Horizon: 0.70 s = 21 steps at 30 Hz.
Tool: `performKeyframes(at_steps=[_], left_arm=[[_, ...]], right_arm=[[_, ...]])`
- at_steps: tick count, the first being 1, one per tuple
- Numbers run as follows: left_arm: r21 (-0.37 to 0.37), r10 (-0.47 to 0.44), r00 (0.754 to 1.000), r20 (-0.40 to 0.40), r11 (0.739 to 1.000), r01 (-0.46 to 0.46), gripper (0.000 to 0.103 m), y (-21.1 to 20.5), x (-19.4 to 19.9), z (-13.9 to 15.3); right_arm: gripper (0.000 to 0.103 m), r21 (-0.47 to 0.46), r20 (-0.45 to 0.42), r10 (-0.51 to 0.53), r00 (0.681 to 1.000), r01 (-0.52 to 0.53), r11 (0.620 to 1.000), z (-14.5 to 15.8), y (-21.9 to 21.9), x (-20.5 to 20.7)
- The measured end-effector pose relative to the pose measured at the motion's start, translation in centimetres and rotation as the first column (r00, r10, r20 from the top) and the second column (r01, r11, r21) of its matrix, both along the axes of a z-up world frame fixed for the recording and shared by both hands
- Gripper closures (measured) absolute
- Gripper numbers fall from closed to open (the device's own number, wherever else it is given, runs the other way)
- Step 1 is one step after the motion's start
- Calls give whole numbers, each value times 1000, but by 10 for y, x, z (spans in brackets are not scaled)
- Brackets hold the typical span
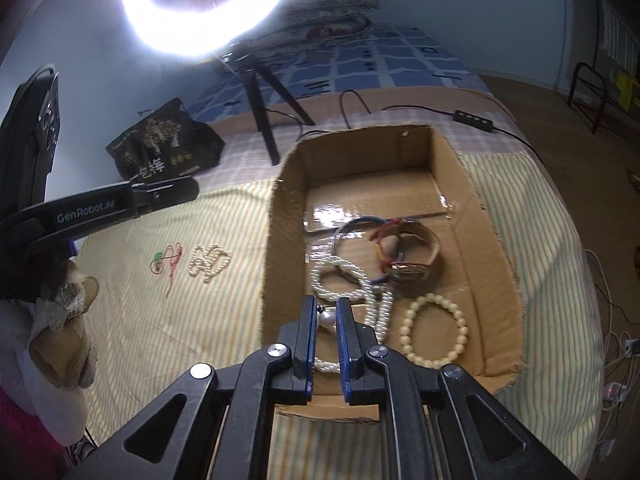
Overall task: Organize jewelry
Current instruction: 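Lift both pearl earrings and carry them over the cardboard box, then open both tools to drop the pearl earrings into the box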
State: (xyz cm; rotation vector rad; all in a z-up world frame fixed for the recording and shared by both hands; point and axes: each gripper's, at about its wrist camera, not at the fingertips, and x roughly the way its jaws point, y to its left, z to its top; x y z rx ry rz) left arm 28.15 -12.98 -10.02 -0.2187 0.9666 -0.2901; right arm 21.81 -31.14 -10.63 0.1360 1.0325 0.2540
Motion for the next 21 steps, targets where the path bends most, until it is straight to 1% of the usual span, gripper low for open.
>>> performKeyframes(at_steps=[8, 17, 20, 21], left_arm=[[3, -45, 999, -10, 999, 45, 97, -36, 20, -9], [40, -81, 997, -19, 996, 82, 97, -66, 36, -19], [47, -89, 996, -17, 995, 90, 97, -72, 38, -18], [51, -90, 996, -16, 995, 91, 97, -73, 38, -17]], right_arm=[[96, 2, -13, -29, 999, 29, 1000, -6, -18, 1], [96, 1, -24, -41, 999, 41, 999, -12, -26, 5], [93, -5, -17, -42, 999, 42, 999, -11, -27, 6], [90, -5, -17, -42, 999, 42, 999, -12, -28, 7]])
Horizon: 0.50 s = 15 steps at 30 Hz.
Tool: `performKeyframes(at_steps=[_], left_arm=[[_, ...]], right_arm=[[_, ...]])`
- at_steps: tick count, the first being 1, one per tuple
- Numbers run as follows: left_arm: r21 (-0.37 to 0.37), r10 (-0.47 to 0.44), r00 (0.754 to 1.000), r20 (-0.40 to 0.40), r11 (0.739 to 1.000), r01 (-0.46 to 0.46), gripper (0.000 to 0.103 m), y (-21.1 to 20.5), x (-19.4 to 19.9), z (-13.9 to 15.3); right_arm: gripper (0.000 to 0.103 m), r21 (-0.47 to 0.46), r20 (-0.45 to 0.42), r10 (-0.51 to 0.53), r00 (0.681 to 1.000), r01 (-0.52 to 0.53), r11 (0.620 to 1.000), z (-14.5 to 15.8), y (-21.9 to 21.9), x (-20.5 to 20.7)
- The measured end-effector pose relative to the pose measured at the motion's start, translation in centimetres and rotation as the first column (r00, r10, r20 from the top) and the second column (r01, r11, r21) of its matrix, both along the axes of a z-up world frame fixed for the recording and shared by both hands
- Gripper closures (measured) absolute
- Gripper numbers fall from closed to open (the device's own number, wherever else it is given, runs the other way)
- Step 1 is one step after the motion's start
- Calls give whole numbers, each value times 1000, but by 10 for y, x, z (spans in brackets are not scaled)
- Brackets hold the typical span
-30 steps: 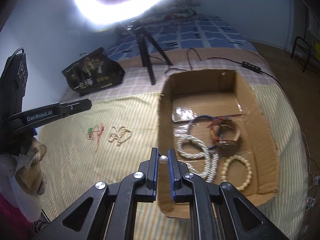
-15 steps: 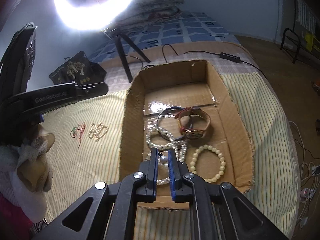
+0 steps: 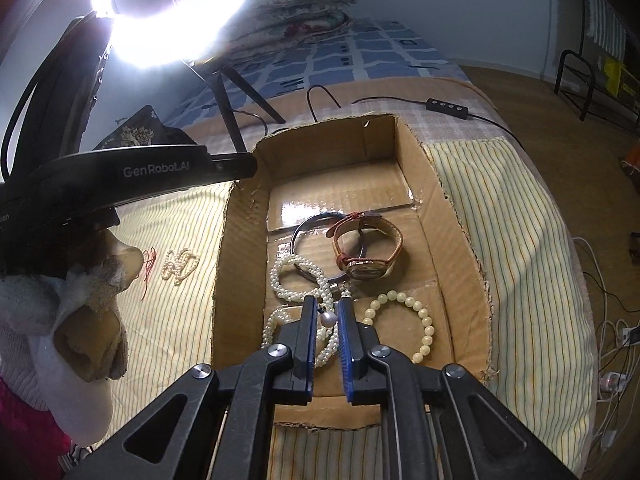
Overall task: Organize jewelry
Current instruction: 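Open both tools to drop the pearl earrings into the box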
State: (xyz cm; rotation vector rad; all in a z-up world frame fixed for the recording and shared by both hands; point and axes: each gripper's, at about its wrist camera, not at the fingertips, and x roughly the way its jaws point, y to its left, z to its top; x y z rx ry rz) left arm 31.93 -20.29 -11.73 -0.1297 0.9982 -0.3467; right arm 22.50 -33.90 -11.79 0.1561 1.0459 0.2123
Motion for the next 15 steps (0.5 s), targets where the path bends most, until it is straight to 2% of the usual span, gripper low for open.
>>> performKeyframes(at_steps=[1, 3, 5, 6, 7, 8, 9, 11, 13, 15], left_arm=[[3, 0, 1000, 3, 1000, 0, 97, -1, 0, 1], [12, 4, 1000, 5, 1000, -4, 97, -2, 0, 1], [17, 0, 1000, 4, 1000, 0, 96, -3, -1, 1], [23, 1, 1000, 5, 1000, -1, 93, -3, -1, 1], [28, 2, 1000, 8, 1000, -2, 79, -3, -2, 2], [29, 4, 1000, 15, 1000, -5, 63, -2, -4, 3], [32, 10, 1000, 24, 999, -10, 58, -1, -5, 4], [37, 13, 999, 40, 999, -14, 57, 0, -8, 7], [46, 11, 999, 41, 999, -13, 56, 1, -9, 9], [45, 13, 999, 42, 999, -15, 49, 2, -11, 11]], right_arm=[[81, 1, 1, -1, 1000, 1, 1000, 0, -1, 0], [73, -5, 12, -6, 1000, 7, 1000, 2, -1, -1], [70, -11, 18, -9, 1000, 9, 1000, 4, -1, -2], [63, -10, 19, -7, 1000, 7, 1000, 4, -1, -2], [48, -11, 20, -7, 1000, 7, 1000, 5, -1, -2], [40, -15, 28, -10, 1000, 10, 1000, 6, -1, -3], [29, -20, 36, -15, 999, 16, 1000, 7, -2, -4], [24, -24, 59, -26, 998, 28, 999, 10, -3, -6], [13, -19, 63, -33, 997, 35, 999, 12, -4, -6], [12, -14, 69, -43, 997, 44, 999, 13, -6, -7]])
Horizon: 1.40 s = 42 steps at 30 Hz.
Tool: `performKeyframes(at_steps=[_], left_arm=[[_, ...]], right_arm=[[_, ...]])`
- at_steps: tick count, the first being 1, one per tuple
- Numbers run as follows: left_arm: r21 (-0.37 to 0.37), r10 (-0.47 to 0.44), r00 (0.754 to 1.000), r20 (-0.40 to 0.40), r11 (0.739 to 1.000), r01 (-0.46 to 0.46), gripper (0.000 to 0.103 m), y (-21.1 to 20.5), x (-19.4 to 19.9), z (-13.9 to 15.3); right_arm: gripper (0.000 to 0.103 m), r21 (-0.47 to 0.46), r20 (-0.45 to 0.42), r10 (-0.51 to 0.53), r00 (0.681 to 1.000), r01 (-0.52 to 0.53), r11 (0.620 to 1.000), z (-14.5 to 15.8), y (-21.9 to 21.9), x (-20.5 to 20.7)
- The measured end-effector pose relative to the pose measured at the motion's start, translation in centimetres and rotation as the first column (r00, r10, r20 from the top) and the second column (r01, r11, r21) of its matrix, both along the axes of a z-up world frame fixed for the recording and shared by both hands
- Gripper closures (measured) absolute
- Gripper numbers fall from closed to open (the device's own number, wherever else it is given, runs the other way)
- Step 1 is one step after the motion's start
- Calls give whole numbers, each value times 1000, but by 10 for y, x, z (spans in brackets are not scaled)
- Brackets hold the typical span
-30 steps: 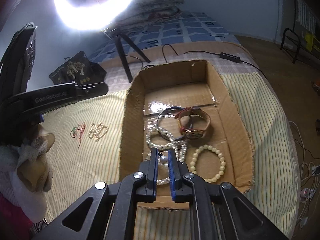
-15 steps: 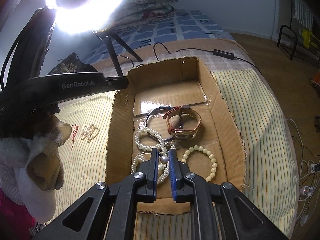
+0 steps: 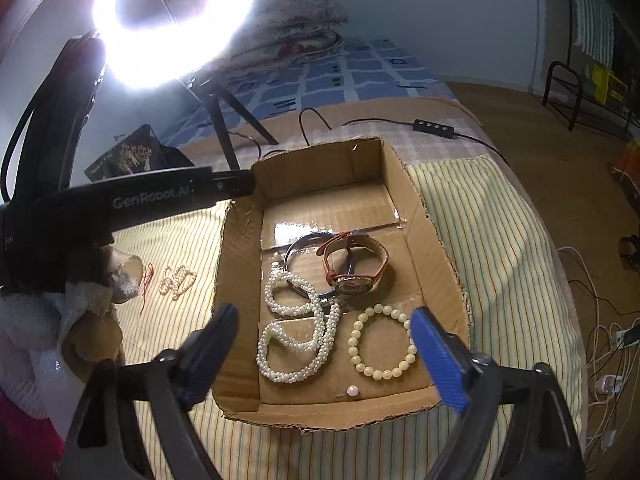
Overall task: Organize jewelry
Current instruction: 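Open both tools to drop the pearl earrings into the box, then move the left tool to the jade pendant while the right tool approaches the pearl strand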
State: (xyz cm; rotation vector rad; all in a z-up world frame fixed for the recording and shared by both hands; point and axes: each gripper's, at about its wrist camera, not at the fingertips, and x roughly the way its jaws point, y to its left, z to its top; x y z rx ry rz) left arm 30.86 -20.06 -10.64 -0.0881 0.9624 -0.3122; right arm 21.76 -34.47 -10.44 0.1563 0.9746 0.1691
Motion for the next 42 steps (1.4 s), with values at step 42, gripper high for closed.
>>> performKeyframes(at_steps=[42], left_arm=[[57, 239, 971, 13, 969, -239, 39, 204, -47, 15]], right_arm=[[12, 76, 67, 118, 991, -123, 989, 33, 82, 3]])
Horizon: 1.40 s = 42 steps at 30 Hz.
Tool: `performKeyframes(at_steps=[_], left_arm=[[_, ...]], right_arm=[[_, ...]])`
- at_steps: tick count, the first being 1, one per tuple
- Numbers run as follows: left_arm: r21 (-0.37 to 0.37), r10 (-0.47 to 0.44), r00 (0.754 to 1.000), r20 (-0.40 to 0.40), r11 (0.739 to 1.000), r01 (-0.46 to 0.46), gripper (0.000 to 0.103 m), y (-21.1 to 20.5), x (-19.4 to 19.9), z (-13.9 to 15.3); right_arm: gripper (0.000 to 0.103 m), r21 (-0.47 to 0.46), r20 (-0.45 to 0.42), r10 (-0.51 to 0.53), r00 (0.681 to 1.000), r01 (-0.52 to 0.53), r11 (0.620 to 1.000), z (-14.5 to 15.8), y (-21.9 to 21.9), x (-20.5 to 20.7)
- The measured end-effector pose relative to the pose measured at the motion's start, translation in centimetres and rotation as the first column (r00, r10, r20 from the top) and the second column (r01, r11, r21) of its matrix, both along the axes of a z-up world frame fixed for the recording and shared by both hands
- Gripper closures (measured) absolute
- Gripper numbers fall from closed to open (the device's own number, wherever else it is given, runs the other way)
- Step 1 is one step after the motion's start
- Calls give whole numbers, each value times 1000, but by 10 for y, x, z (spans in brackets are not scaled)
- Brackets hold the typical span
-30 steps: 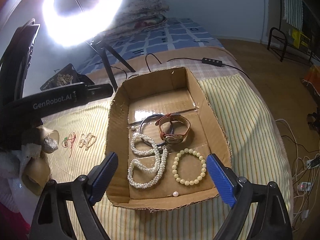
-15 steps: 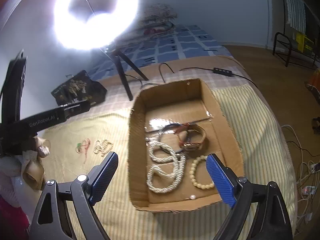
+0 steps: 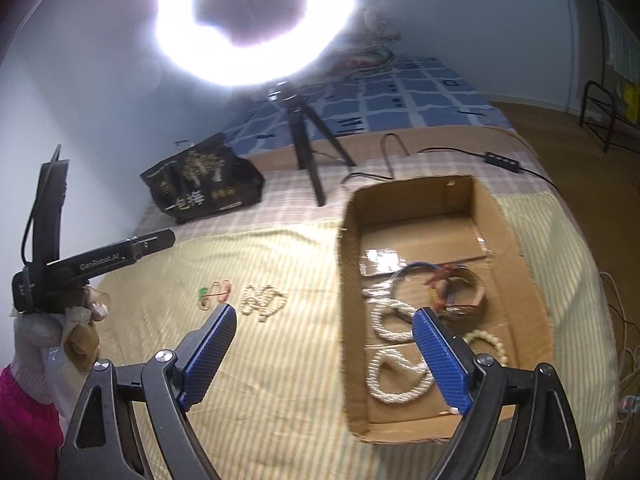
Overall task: Organize jewelry
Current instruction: 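Move the left tool to the jade pendant while the right tool approaches the pearl strand, then close the left tool on the green jade pendant while the right tool grasps the pearl strand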
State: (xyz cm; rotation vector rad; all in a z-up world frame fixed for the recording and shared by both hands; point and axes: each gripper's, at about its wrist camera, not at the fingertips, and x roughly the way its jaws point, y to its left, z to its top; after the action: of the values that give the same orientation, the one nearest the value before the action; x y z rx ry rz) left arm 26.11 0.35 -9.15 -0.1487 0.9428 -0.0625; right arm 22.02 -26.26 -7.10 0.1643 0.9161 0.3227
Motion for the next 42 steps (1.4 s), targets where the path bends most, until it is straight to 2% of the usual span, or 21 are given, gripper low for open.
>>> performKeyframes(at_steps=[8, 15, 17, 19, 22, 25, 27, 34, 42], left_arm=[[-52, 56, 996, -68, 997, -60, 39, 38, 2, -22], [-95, 62, 986, -154, 992, -77, 39, 50, 6, -49], [-100, 60, 980, -188, 992, -80, 49, 50, 7, -60], [-108, 56, 976, -213, 991, -81, 49, 49, 9, -67], [-128, 60, 968, -242, 987, -94, 56, 51, 12, -77], [-151, 74, 961, -266, 982, -117, 57, 53, 15, -86], [-153, 88, 954, -287, 979, -136, 65, 55, 18, -93], [-165, 87, 941, -327, 975, -147, 66, 54, 25, -110], [-165, 84, 936, -342, 975, -147, 66, 51, 33, -120]], right_arm=[[12, 13, -28, 67, 997, -67, 998, -11, 34, 8], [13, 26, -67, 113, 991, -112, 993, -24, 60, 20], [13, 30, -85, 128, 988, -126, 992, -30, 67, 24], [14, 33, -107, 145, 984, -143, 989, -36, 73, 27], [17, 27, -131, 165, 978, -163, 986, -44, 83, 31], [23, 19, -147, 186, 971, -185, 982, -51, 94, 34], [28, 10, -155, 195, 968, -196, 981, -54, 100, 36], [50, -26, -174, 191, 966, -199, 980, -67, 115, 46], [51, -11, -218, 169, 961, -176, 984, -85, 122, 63]])
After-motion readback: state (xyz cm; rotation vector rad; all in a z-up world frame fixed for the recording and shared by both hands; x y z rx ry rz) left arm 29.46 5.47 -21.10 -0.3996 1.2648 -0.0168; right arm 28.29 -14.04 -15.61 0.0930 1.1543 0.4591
